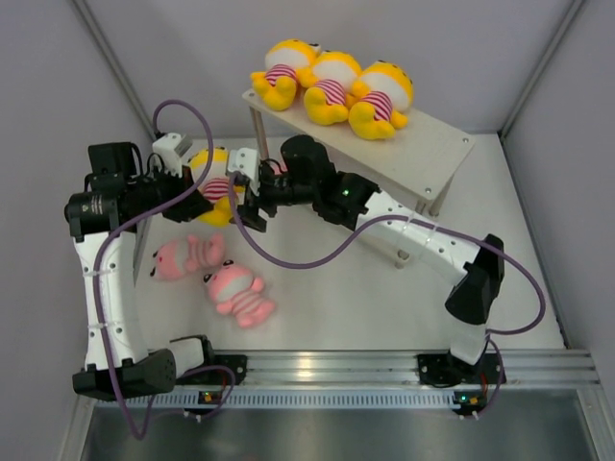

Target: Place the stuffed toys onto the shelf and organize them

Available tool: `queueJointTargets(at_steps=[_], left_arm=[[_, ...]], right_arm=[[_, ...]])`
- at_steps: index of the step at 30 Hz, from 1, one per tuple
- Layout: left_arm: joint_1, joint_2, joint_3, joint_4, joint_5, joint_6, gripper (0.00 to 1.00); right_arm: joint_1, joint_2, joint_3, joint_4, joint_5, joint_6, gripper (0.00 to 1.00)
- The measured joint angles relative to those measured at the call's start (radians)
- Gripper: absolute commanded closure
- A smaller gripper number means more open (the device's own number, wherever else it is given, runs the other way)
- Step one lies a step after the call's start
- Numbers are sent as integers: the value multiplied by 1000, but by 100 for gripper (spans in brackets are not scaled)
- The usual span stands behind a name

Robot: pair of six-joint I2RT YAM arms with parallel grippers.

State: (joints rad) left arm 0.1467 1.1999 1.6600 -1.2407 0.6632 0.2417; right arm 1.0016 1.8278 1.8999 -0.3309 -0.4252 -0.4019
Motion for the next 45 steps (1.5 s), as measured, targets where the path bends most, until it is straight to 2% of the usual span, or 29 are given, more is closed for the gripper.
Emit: queueJointTargets(at_steps=[7,9,10,12,13,14,15,17,20,22,28,31,34,40,45], left_arm=[[-6,1,4,-23,45,-2,100],[-6,5,16,-36,51,-1,100],[-6,8,25,-43,55,-1,100],[-6,11,39,-49,58,-2,100],[-6,14,45,-51,58,-2,95],[-6,16,50,-52,58,-3,85],[-6,18,56,-55,57,-3,67],[-6,21,64,-55,50,2,25],[-10,23,75,-53,26,-6,8],[-14,31,84,-51,-33,-14,2],[-35,62,68,19,-262,-92,1],[-27,64,8,74,-453,-86,1],[-10,83,-68,116,-582,-85,1],[-8,118,-161,153,-651,-80,1],[-8,118,-181,177,-635,-78,1]], right_arm=[[0,47,4,40,-32,-1,49],[-1,55,6,38,-39,-12,68],[-1,55,7,36,-45,-14,84],[-1,55,10,31,-57,-26,92],[-1,55,14,27,-59,-27,96],[-1,55,14,27,-59,-28,100],[-1,53,14,26,-58,-32,100],[-1,47,14,16,-53,-35,100],[-1,33,14,-14,-43,-38,100],[-2,20,17,-38,-45,-42,100],[-41,-1,47,-96,-53,-42,100],[-78,-9,58,-121,-80,-40,100],[-116,-45,101,-126,-124,-24,100],[-133,-234,145,-65,-137,-20,100],[-136,-401,170,-32,22,-107,100]])
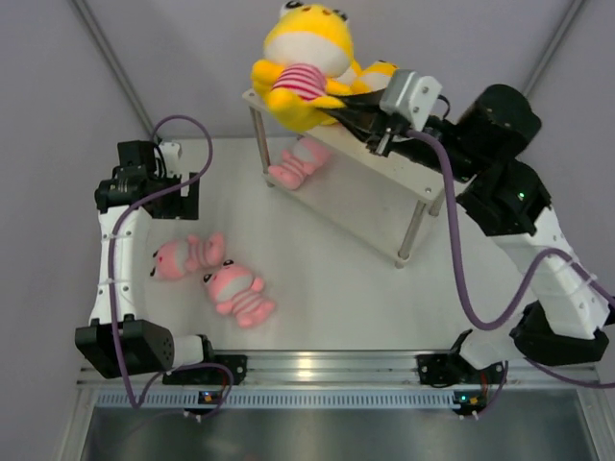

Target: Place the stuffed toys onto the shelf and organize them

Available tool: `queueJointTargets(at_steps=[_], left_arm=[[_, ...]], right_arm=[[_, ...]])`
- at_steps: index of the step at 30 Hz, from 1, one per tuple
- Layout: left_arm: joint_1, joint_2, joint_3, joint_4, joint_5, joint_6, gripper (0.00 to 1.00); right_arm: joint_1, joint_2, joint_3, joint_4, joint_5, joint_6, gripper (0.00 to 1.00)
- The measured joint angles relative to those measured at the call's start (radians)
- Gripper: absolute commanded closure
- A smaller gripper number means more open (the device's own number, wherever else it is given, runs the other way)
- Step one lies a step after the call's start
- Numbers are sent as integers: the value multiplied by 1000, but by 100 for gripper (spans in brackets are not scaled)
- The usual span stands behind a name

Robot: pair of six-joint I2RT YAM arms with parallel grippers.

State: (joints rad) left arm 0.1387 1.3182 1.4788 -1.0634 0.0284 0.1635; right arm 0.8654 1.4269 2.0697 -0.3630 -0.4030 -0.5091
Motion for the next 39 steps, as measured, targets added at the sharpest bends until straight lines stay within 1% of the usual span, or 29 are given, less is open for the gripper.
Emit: queueJointTargets(at_steps=[4,6,8,10,11,14,16,21,24,27,28,29,30,32,33,34,36,39], left_arm=[[0,0,-8,12,24,5,1],[0,2,-11,15,37,10,1],[0,8,-11,17,52,15,1],[0,19,-11,17,67,23,1],[0,26,-11,17,74,24,1],[0,43,-11,18,92,31,1],[0,50,-11,18,98,37,1],[0,50,-12,18,109,50,1],[0,47,-21,19,111,54,1],[0,43,-33,18,111,60,1],[0,43,-34,18,110,62,1],[0,43,-34,18,110,65,1],[0,43,-34,19,110,68,1],[0,40,-35,19,109,74,1],[0,38,-37,19,109,76,1],[0,34,-40,21,106,78,1],[0,32,-51,24,95,86,1],[0,35,-90,38,50,106,1]], right_arm=[[-21,-92,-13,-10,259,-104,100],[-71,-127,-55,-27,380,-139,100],[-130,-175,-135,-50,492,-154,100],[-178,-224,-250,-59,555,-155,100],[-203,-259,-333,-64,575,-153,100],[-240,-338,-512,-95,570,-154,100],[-261,-374,-584,-129,543,-154,100],[-338,-378,-576,-216,461,-164,100],[-380,-374,-559,-267,406,-176,96],[-426,-368,-553,-299,335,-179,84],[-442,-365,-549,-308,314,-178,76],[-455,-363,-549,-309,299,-175,72],[-465,-362,-549,-314,286,-175,61],[-472,-362,-549,-318,271,-170,51],[-473,-362,-547,-320,266,-168,43],[-474,-361,-541,-326,261,-164,31],[-475,-357,-520,-336,255,-154,22],[-475,-359,-482,-339,251,-136,16]])
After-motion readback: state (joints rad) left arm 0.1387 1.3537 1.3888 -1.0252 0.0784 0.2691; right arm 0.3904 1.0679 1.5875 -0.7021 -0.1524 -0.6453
